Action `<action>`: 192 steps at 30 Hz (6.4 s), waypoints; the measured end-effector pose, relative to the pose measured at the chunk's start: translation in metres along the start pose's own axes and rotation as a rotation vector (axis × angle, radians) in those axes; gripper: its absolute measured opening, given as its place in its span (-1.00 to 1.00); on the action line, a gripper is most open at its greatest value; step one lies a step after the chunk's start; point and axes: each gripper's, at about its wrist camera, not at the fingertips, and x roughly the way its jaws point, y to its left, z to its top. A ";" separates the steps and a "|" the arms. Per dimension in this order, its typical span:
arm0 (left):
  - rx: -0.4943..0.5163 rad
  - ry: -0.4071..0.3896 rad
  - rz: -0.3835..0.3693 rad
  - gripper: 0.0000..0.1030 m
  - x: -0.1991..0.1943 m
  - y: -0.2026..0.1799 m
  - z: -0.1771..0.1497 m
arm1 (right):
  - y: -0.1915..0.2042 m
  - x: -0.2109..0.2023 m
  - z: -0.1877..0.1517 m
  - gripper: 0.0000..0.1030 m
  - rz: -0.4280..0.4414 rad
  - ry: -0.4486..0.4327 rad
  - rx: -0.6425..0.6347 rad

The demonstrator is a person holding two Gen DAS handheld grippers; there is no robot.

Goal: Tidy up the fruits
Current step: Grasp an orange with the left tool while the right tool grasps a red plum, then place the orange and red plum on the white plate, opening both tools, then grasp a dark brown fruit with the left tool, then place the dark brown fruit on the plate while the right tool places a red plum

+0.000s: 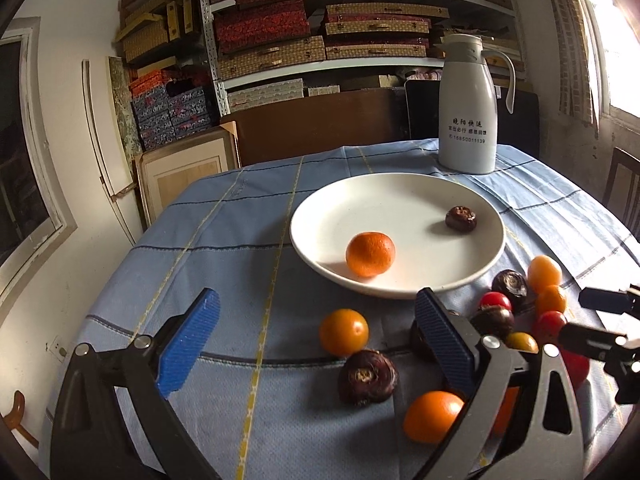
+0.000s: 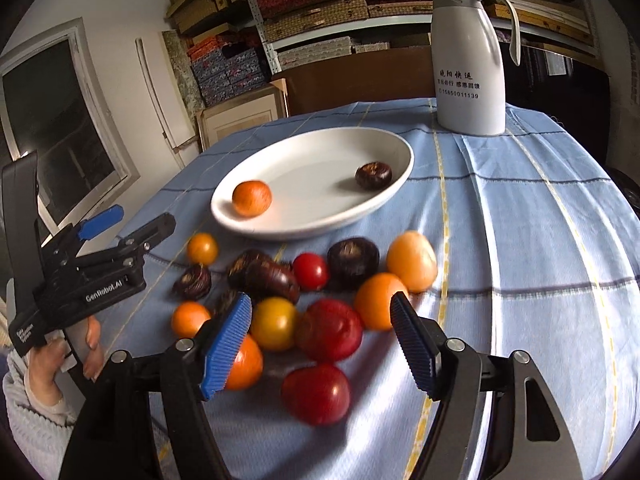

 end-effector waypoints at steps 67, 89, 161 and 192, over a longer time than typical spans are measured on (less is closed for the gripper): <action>0.129 0.212 -0.299 -0.24 0.019 -0.024 0.005 | -0.015 -0.019 0.032 -0.28 0.122 0.034 -0.008; 0.104 0.150 -0.123 0.47 0.109 -0.037 0.052 | -0.005 0.085 0.094 -0.10 0.037 0.054 -0.014; 0.017 0.306 -0.362 -0.20 0.054 -0.005 -0.028 | -0.025 0.008 -0.011 0.23 0.115 0.105 0.113; -0.065 0.253 -0.293 0.18 0.149 -0.002 0.065 | -0.015 0.077 0.094 -0.03 0.089 0.050 0.055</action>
